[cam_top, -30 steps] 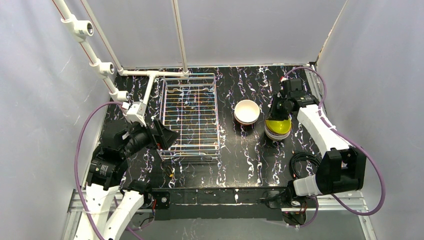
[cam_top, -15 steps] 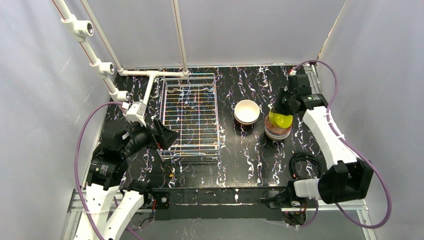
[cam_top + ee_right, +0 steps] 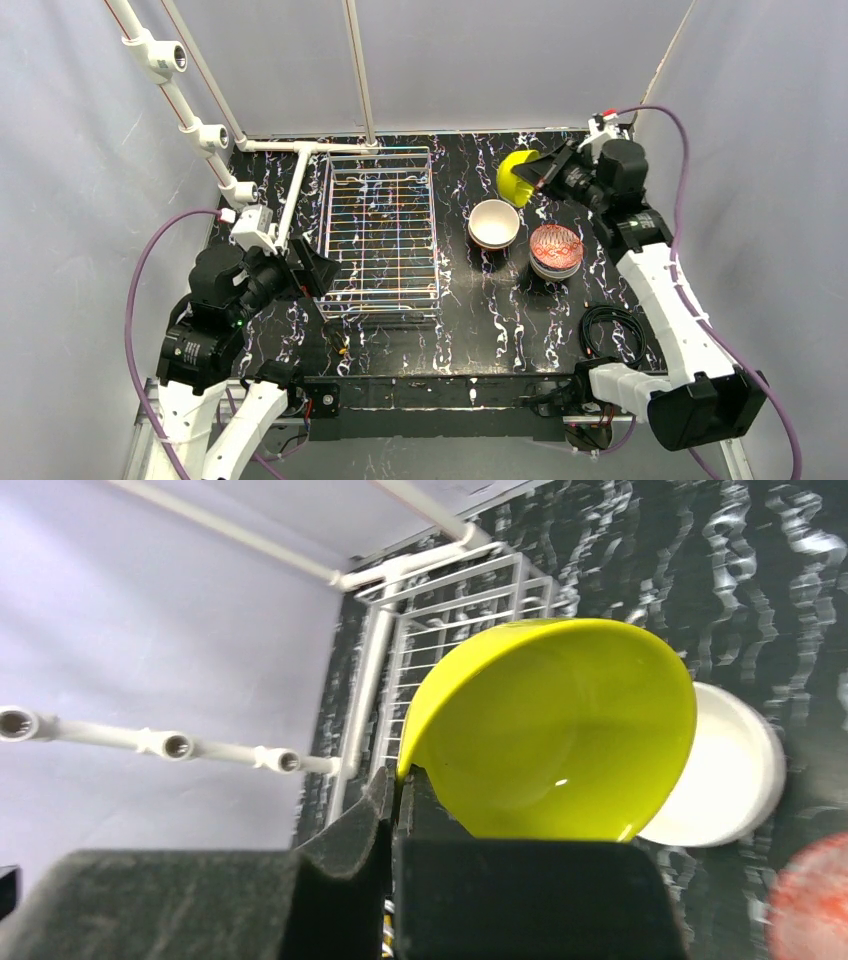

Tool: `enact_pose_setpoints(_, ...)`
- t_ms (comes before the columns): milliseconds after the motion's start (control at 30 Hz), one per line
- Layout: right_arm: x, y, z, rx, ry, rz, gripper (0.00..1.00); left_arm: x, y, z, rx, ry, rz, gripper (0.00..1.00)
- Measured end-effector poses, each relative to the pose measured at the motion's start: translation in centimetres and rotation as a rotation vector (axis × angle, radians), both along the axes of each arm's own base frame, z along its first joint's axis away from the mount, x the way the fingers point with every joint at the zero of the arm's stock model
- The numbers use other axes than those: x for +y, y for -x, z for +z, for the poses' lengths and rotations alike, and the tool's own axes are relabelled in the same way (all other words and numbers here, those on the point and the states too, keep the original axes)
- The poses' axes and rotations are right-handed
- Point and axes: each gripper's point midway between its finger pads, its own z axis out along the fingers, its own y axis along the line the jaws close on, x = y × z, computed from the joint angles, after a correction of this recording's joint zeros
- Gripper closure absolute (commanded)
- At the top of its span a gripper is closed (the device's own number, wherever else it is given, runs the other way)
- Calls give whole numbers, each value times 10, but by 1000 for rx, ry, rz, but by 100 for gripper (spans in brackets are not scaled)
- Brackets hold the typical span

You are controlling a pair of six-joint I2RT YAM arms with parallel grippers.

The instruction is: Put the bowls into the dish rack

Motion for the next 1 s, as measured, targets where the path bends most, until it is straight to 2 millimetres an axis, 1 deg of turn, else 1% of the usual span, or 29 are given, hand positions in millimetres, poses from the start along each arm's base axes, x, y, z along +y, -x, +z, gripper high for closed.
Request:
enact_pose_setpoints(67, 21, -2, -1, 8, -57, 25, 99, 7, 1, -5, 23, -11, 41, 2)
enact_pose_setpoints(133, 43, -3, -3, 12, -74, 52, 99, 12, 2, -9, 39, -18, 71, 2)
enact_pose_setpoints(200, 73, -1, -3, 0, -89, 89, 99, 15, 5, -12, 56, -20, 93, 2)
enact_pose_setpoints(333, 123, 3, -3, -32, -122, 150, 99, 18, 12, -16, 78, -17, 111, 2)
enact_pose_setpoints(433, 150, 5, -4, -54, -141, 182, 99, 20, 15, -19, 96, -8, 126, 2)
enact_pose_setpoints(533, 170, -2, -12, -46, -145, 195, 99, 20, 17, -22, 121, 7, 138, 2)
enact_pose_setpoints(733, 212, -36, -24, -41, -188, 194, 99, 22, 20, -28, 162, 21, 169, 2)
enact_pose_setpoints(833, 223, -51, -37, -41, -220, 121, 99, 25, 23, -33, 188, 10, 186, 2)
enact_pose_setpoints(1000, 239, -69, -53, -70, -272, 7, 99, 30, 25, -45, 252, -25, 212, 2)
